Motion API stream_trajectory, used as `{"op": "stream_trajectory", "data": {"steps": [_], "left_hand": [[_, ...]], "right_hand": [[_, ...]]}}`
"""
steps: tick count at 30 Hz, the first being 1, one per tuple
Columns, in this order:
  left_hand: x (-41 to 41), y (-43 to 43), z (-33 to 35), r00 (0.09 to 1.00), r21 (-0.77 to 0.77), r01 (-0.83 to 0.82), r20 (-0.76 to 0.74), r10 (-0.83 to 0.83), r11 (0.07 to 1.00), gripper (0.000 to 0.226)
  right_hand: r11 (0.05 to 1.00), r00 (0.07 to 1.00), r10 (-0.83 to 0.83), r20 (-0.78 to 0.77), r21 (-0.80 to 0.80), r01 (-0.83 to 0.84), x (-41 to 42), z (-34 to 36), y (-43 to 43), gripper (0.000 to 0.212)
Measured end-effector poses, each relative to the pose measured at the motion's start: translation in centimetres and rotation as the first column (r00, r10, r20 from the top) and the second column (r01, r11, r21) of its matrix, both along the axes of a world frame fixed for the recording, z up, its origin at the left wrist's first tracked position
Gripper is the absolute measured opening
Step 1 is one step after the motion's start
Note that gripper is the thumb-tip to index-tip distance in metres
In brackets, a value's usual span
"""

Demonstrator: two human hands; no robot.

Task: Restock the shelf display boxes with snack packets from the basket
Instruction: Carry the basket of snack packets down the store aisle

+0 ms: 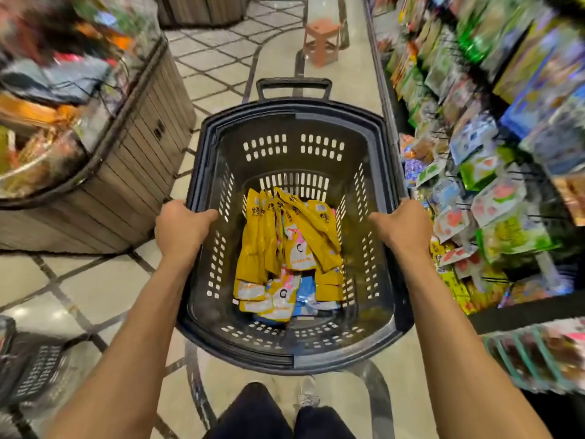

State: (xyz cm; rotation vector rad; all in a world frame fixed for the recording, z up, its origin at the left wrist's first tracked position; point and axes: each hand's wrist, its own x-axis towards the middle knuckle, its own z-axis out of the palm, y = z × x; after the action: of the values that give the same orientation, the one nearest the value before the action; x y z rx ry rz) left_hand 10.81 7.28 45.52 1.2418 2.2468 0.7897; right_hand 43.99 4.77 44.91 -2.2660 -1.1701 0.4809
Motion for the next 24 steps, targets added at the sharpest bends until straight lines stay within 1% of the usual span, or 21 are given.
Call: {"op": "stream_trajectory", "data": {"steps": [3, 5, 7, 8, 10, 14, 16, 19, 24], "left_hand": [[0.3, 2.0, -0.4, 1.000, 0.000, -0.002, 0.015, 0.002, 1.000, 0.040], [0.4, 3.9, -1.3, 1.000, -0.007, -0.004, 0.024, 0.004, 1.000, 0.039], [0.5, 6.4, -2.4, 1.000, -0.022, -0.017, 0.025, 0.018, 1.000, 0.045], [0.5, 7.7, -3.0, 1.000, -0.036, -0.012, 0.015, 0.013, 0.999, 0.045], [0.3, 10.8, -4.4, 1.000, -0.065, 0.008, 0.016, -0.007, 0.998, 0.037], [-0.7, 17.8, -6.2, 0.999, -0.116, 0.031, 0.044, -0.026, 0.993, 0.045], [-0.9, 21.1, -6.2, 0.999, -0.149, 0.030, 0.039, -0.024, 0.988, 0.044], [-1.2, 26.2, -5.6, 0.998, -0.165, 0.059, 0.030, -0.054, 0.985, 0.033], [-0.9, 34.8, -4.6, 0.998, -0.156, 0.064, -0.006, -0.066, 0.986, 0.034]], "right_hand": [[1.000, 1.000, 0.020, 0.016, -0.017, -0.020, 0.3, -0.2, 2.3, 0.032], [1.000, 0.999, 0.011, 0.034, -0.023, -0.010, 0.4, -1.0, 4.2, 0.037], [0.999, 0.998, 0.006, 0.055, -0.045, -0.004, 0.2, -2.2, 6.6, 0.041], [0.998, 0.998, 0.004, 0.062, -0.066, 0.000, 0.0, -2.8, 8.0, 0.040], [0.995, 0.998, -0.003, 0.061, -0.099, 0.009, -0.6, -4.0, 11.1, 0.037], [0.988, 0.998, -0.012, 0.067, -0.155, 0.022, -1.8, -5.2, 17.4, 0.036], [0.986, 0.998, -0.029, 0.061, -0.164, 0.039, -2.1, -5.5, 20.4, 0.035], [0.981, 0.997, -0.064, 0.034, -0.181, 0.069, -2.2, -5.6, 25.0, 0.035], [0.979, 0.997, -0.079, 0.023, -0.188, 0.082, -1.8, -5.2, 33.2, 0.035]]}}
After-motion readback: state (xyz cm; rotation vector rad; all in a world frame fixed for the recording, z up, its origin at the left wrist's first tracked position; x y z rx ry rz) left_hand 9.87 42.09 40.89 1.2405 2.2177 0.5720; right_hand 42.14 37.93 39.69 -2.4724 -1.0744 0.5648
